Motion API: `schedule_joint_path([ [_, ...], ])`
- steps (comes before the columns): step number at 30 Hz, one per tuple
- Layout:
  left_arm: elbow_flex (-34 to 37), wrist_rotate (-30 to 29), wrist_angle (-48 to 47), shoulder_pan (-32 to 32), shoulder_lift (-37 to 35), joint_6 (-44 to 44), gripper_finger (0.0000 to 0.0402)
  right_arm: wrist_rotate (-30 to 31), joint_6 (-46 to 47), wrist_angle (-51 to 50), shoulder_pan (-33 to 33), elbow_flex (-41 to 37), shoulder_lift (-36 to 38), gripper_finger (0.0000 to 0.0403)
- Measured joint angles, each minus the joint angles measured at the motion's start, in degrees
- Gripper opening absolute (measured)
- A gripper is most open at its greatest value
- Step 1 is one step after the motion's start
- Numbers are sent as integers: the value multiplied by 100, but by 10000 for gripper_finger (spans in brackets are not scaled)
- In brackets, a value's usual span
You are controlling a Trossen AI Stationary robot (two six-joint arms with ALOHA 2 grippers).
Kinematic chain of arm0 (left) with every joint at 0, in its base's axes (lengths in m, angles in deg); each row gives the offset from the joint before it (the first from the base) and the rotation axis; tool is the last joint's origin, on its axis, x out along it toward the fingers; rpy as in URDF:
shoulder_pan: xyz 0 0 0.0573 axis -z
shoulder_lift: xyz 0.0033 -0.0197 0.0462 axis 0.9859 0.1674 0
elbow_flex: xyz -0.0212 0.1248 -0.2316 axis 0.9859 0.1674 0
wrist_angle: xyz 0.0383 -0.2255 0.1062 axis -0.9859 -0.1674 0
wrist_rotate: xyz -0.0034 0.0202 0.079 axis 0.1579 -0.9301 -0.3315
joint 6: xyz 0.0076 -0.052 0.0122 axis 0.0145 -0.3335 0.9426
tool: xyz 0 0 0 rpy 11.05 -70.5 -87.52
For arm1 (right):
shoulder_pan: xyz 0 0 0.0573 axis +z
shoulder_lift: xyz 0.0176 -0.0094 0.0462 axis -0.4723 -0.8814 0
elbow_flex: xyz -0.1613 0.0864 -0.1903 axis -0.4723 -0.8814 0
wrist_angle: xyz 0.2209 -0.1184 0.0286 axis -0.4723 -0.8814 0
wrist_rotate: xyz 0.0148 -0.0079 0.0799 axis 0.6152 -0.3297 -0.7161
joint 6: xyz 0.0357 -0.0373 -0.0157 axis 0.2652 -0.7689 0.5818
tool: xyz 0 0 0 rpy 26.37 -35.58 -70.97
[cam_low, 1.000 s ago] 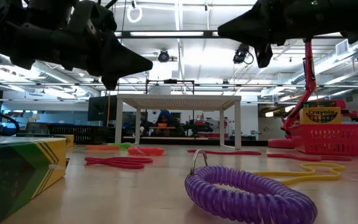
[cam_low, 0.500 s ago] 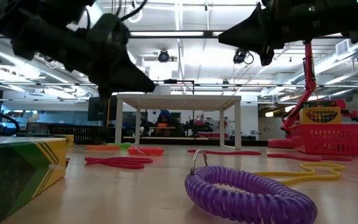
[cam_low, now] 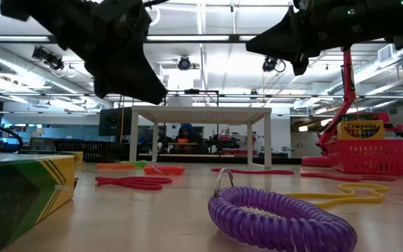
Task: Pick & Place Office Desk Supplies
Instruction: Put the bottom purple spring rubber band into the black bin
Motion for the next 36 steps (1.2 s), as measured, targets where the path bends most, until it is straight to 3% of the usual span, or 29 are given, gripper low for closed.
schedule_joint_path([
  [4,-341,-74,-71,193,226,-36,139,-7,7,-2,0,0,0,5],
  [9,-1045,1144,-65,199,1096,364,147,-9,7,-24,0,0,0,5],
  [17,-2274,2416,-36,220,2636,1267,147,-9,4,-137,0,-2,2,5],
  [22,-2715,2526,-9,415,3077,1894,147,-9,4,-151,-2,-2,2,5],
  [29,-2729,2423,-83,748,3091,1961,147,-9,4,-207,-1,-2,2,5],
  [33,-2731,2395,-78,815,3091,1799,147,-9,4,-214,0,-2,2,5],
  [36,-2731,2396,-18,796,3091,1130,147,-9,4,-219,-1,-2,2,5],
])
